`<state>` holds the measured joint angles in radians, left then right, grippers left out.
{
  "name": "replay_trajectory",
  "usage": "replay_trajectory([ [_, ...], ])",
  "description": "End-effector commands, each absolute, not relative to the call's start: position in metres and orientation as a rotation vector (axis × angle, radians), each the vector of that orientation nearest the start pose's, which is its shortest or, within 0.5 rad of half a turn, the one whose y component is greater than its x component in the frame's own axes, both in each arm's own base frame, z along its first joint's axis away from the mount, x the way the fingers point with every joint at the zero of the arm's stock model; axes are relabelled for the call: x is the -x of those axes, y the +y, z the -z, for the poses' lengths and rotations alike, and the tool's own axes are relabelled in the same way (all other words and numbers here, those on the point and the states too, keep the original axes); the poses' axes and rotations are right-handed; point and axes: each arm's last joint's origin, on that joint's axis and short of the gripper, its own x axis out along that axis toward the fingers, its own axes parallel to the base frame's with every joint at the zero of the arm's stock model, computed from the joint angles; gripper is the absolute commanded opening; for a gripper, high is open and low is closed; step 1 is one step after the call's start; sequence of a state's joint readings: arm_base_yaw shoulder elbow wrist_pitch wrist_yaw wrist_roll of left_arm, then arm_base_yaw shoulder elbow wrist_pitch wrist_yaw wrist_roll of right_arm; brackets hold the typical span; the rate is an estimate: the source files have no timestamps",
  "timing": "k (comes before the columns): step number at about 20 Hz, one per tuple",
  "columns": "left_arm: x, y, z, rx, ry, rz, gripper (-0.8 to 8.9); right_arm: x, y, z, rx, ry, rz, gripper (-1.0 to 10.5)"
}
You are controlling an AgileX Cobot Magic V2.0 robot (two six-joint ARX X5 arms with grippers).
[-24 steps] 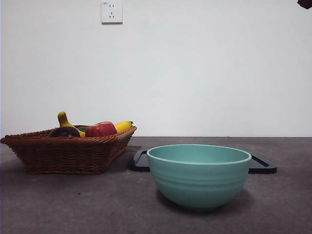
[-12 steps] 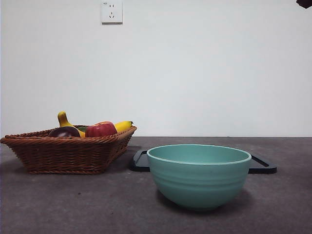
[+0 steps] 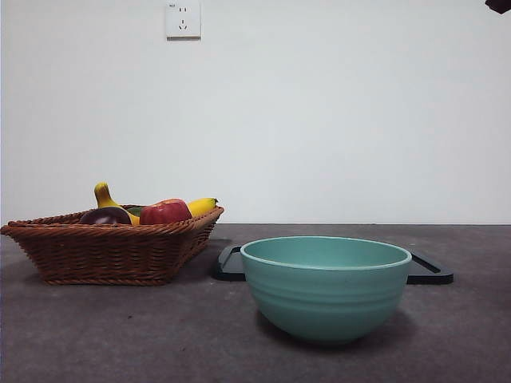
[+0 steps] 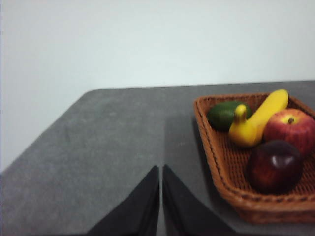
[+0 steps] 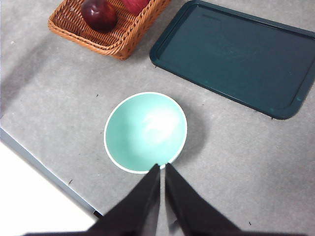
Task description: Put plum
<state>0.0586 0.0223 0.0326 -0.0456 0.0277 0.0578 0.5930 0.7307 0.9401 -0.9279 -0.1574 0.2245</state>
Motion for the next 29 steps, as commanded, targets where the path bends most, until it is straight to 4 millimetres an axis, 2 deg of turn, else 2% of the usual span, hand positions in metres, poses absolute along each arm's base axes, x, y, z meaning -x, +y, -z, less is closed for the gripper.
replay_trajectory([
  [1, -0.097, 0.005, -0.160, -0.044, 0.063, -0.036, 0.08, -0.100, 0.074, -0.331, -0.047, 0.771, -0.642, 0.0],
  [7, -0.096, 0.005, -0.149, -0.032, 0.179, -0.035, 0.08, -0.100, 0.074, -0.331, -0.047, 0.771, -0.642, 0.0],
  [29, -0.095, 0.005, -0.149, -0.032, 0.181, -0.036, 0.08, -0.100, 0.074, -0.331, -0.046, 0.771, -0.642, 0.0],
])
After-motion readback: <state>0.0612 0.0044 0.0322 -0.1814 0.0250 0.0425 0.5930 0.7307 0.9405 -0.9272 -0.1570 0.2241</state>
